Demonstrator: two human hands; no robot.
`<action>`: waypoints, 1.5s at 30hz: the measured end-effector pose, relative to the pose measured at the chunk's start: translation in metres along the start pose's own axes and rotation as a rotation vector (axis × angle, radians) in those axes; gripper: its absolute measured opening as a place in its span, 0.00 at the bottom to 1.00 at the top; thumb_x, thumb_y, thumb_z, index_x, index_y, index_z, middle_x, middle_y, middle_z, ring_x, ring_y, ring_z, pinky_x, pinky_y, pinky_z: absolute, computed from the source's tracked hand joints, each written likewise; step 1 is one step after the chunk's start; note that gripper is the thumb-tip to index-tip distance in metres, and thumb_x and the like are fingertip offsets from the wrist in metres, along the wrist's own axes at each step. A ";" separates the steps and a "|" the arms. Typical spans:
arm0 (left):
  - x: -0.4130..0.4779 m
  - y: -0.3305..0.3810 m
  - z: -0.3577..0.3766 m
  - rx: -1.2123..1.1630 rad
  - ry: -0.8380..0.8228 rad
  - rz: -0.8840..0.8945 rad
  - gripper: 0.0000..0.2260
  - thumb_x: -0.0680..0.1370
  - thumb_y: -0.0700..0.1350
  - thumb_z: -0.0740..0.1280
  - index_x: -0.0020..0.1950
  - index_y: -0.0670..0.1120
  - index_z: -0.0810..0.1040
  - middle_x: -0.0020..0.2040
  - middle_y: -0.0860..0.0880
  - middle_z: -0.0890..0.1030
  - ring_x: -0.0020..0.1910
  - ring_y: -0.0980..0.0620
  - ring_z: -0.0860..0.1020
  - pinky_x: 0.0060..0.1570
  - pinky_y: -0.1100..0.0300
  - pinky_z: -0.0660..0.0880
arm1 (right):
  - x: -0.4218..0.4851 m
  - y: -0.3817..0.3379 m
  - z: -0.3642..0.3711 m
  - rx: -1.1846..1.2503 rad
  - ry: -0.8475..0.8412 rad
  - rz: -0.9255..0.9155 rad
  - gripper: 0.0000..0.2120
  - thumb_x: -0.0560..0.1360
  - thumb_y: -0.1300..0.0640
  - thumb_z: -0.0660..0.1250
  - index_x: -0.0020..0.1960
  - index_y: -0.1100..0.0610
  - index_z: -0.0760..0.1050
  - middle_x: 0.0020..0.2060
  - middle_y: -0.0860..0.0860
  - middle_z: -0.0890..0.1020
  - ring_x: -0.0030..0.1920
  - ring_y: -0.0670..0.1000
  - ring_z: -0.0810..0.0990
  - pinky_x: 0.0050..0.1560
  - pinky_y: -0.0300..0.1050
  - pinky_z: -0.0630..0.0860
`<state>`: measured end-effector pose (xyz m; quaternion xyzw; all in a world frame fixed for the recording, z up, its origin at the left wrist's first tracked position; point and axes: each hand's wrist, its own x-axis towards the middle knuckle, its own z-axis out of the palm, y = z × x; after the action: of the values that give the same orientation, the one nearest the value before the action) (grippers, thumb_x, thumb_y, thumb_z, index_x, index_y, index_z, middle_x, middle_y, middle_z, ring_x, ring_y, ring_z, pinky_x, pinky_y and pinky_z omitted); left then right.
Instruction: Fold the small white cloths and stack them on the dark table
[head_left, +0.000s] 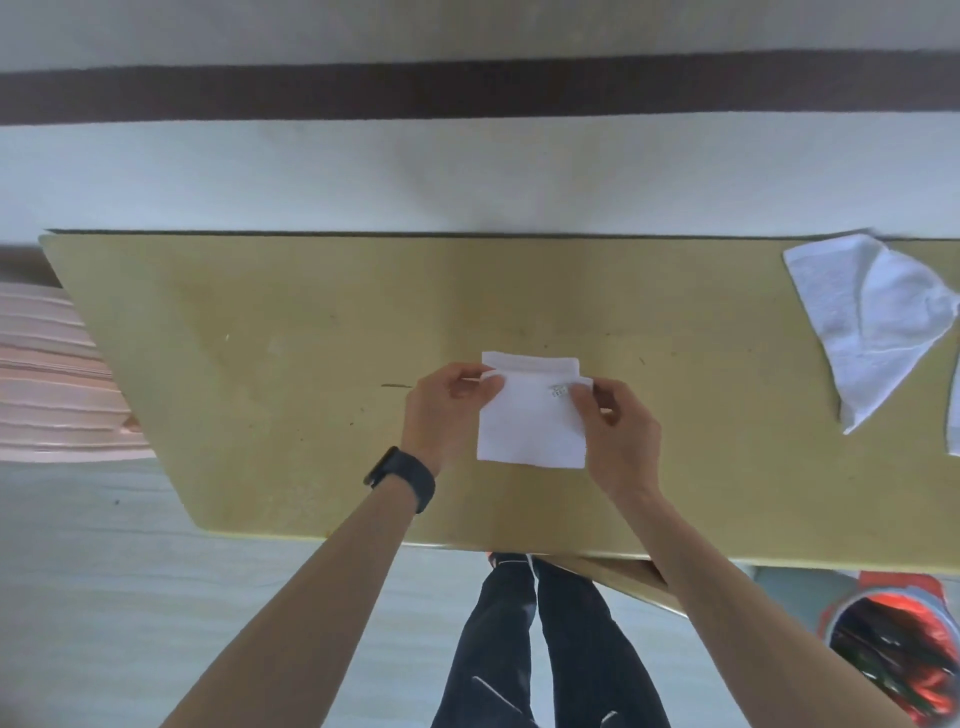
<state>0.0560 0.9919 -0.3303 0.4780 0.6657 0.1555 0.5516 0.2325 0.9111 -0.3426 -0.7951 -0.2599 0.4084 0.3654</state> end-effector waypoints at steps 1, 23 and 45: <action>0.006 0.002 0.004 0.002 0.011 -0.007 0.08 0.75 0.53 0.73 0.51 0.53 0.83 0.44 0.58 0.84 0.46 0.62 0.81 0.43 0.69 0.72 | 0.006 0.000 0.004 -0.015 0.012 0.016 0.06 0.79 0.47 0.65 0.54 0.46 0.78 0.42 0.39 0.82 0.39 0.38 0.78 0.36 0.30 0.70; 0.045 -0.008 0.021 0.438 0.152 0.182 0.06 0.81 0.56 0.62 0.52 0.57 0.76 0.42 0.56 0.80 0.42 0.54 0.78 0.40 0.55 0.77 | 0.041 -0.001 0.025 -0.570 0.093 0.035 0.14 0.80 0.38 0.54 0.49 0.47 0.70 0.40 0.41 0.80 0.40 0.51 0.78 0.42 0.47 0.74; 0.027 -0.068 0.024 1.044 -0.021 0.623 0.29 0.83 0.59 0.48 0.81 0.53 0.45 0.81 0.54 0.43 0.80 0.51 0.42 0.75 0.44 0.40 | 0.003 0.047 0.035 -0.857 -0.102 -0.469 0.30 0.83 0.45 0.46 0.81 0.53 0.45 0.80 0.47 0.46 0.80 0.50 0.44 0.77 0.58 0.41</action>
<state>0.0476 0.9721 -0.4040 0.8591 0.4775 -0.0423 0.1792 0.2104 0.8980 -0.3954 -0.7728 -0.5943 0.2101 0.0745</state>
